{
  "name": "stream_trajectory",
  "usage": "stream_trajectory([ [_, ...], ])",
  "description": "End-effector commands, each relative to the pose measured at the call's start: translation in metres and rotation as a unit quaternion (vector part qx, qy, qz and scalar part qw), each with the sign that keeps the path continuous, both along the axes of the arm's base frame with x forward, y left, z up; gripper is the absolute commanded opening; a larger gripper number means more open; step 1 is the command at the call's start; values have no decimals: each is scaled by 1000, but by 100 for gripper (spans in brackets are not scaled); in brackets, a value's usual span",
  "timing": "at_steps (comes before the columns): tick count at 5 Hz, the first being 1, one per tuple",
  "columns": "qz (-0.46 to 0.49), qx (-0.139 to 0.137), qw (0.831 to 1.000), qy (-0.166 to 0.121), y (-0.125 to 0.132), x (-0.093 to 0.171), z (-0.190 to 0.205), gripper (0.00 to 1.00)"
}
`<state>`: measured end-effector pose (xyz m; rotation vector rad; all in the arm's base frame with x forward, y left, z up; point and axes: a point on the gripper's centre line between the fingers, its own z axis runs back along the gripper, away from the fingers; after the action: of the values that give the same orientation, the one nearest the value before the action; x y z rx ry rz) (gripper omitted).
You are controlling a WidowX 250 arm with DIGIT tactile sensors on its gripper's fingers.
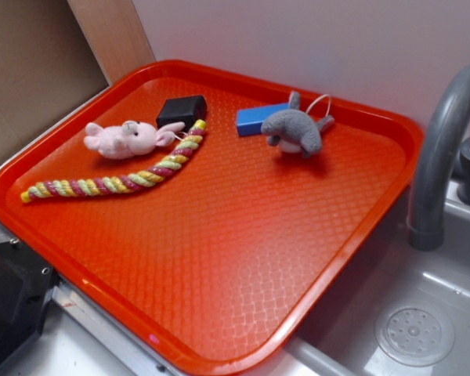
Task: Grab the gray animal.
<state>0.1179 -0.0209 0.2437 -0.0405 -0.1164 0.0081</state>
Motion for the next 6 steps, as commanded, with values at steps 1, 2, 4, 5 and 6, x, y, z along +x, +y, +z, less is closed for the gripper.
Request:
stream_trajectory([
  [1, 0, 0, 1000, 0, 0, 0, 0, 100],
  [2, 79, -14, 997, 19, -24, 22, -10, 100],
  [4, 239, -99, 966, 11, -59, 93, -25, 100],
  [5, 233, -127, 964, 19, -78, 126, -47, 100],
  [6, 252, -90, 964, -4, -94, 151, -71, 100],
])
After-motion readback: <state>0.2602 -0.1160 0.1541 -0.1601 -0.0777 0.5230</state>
